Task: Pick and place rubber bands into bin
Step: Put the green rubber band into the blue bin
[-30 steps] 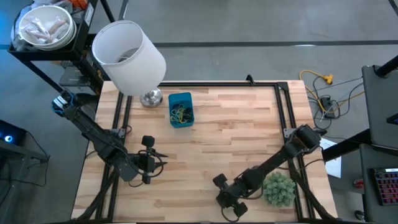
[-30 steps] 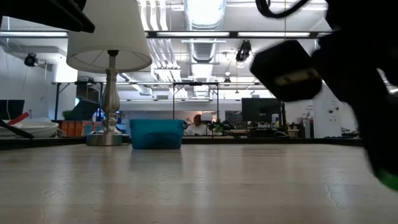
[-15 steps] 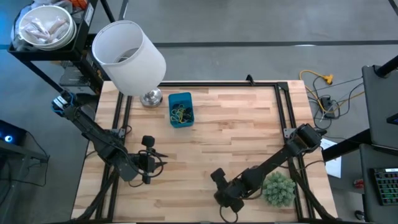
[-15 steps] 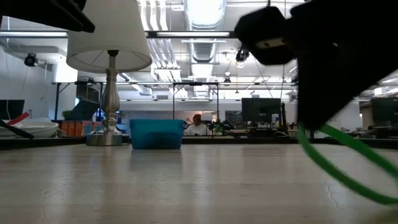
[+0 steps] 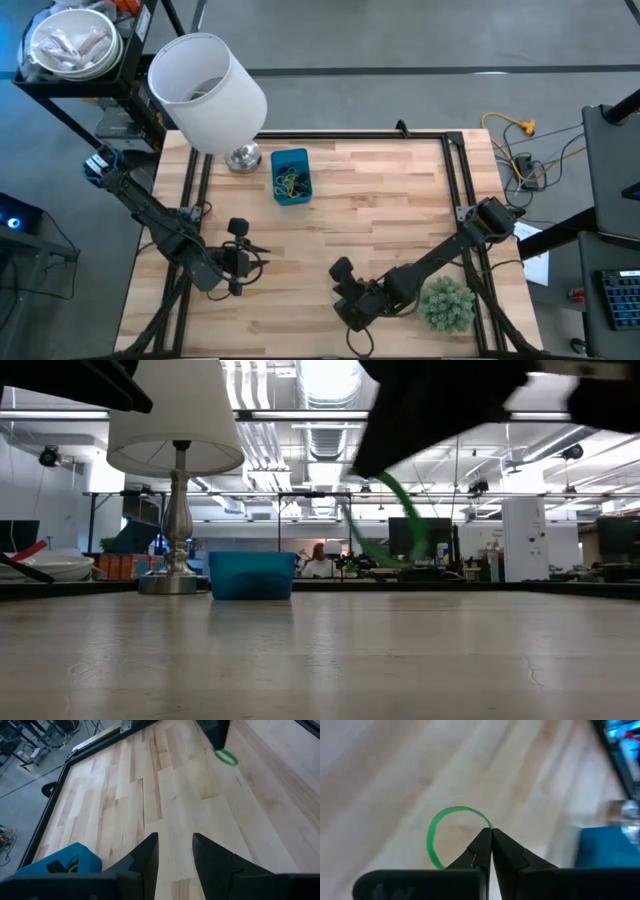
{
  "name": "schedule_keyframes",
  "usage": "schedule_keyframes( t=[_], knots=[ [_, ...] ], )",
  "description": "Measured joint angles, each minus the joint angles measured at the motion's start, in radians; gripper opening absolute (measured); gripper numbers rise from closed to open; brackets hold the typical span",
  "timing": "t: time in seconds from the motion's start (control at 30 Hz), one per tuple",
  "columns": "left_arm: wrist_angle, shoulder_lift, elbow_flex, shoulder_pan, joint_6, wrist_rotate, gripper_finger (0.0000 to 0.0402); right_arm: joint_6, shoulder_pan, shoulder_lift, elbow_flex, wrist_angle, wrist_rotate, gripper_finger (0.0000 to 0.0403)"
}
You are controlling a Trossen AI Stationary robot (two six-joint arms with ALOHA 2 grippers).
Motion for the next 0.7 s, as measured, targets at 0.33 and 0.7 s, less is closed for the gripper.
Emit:
schedule_keyframes(
  t=[0.33, 0.7],
  knots=[
    [0.0, 0.0, 0.0, 0.0, 0.0, 0.0, 0.0105, -0.086, -0.119, -0.001, 0.043, 0.004, 0.134, 0.0009],
    [0.0, 0.0, 0.0, 0.0, 0.0, 0.0, 0.0105, -0.203, -0.337, -0.001, 0.049, 0.155, 0.175, 0.0009]
  ],
)
